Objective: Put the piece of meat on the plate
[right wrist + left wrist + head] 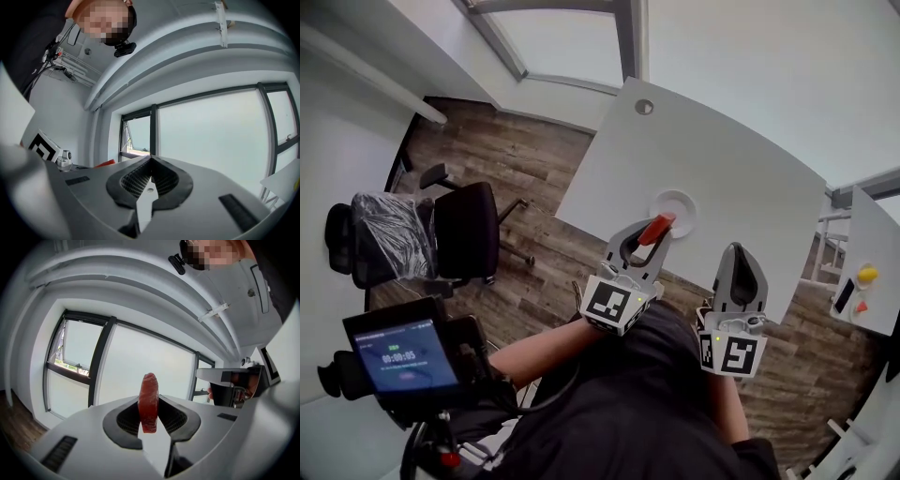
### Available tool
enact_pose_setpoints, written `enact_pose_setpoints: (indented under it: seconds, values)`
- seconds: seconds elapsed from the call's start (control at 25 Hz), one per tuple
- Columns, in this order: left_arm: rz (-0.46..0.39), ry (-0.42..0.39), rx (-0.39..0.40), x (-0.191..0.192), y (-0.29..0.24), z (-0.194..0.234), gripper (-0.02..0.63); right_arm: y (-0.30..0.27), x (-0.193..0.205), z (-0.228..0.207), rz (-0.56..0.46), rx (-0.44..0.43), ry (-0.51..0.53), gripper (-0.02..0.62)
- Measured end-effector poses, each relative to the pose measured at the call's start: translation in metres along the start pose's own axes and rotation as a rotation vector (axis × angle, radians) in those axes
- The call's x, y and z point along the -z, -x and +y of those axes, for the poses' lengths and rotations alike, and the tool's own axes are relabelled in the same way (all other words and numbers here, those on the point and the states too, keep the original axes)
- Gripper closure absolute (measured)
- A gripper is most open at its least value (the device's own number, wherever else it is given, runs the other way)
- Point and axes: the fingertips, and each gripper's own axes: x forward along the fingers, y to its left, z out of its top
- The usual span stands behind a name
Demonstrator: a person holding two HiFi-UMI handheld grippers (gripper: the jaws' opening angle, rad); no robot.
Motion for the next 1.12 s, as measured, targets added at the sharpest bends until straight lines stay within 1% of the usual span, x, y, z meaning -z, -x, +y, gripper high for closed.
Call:
enact_pose_setpoints:
  seconds: [0.12,0.32,0.52,0.72,0.92,1.12]
  values:
    - [0.009,0.008,-0.016,0.009,-0.002,0.005,0.511,0.003,-0.002,-0.003,-0.006,0.01,0.003,0.592]
    - [0.038,-0.009,-0.008,0.025,-0.007,0.006,0.511,0.005,-0.003,0.0,-0.009,0.005,0.017,0.592]
    - [0.048,-0.012,0.01,0.035,-0.01,0.005,0.511,0.005,-0.005,0.009,0.003,-0.02,0.032,0.592]
    - [0.076,-0.011,0.008,0.045,-0.014,0.006,0.511,0.008,-0.007,0.011,0.009,-0.014,0.038,0.592]
    - [0.089,-0.022,-0.009,0.05,-0.014,0.013,0.511,0.006,-0.002,0.009,0.035,-0.011,0.058,0.592]
    - [0.111,0.007,-0.055,0.059,-0.005,0.03,0.511,0.004,0.0,0.019,0.053,-0.034,0.062,0.592]
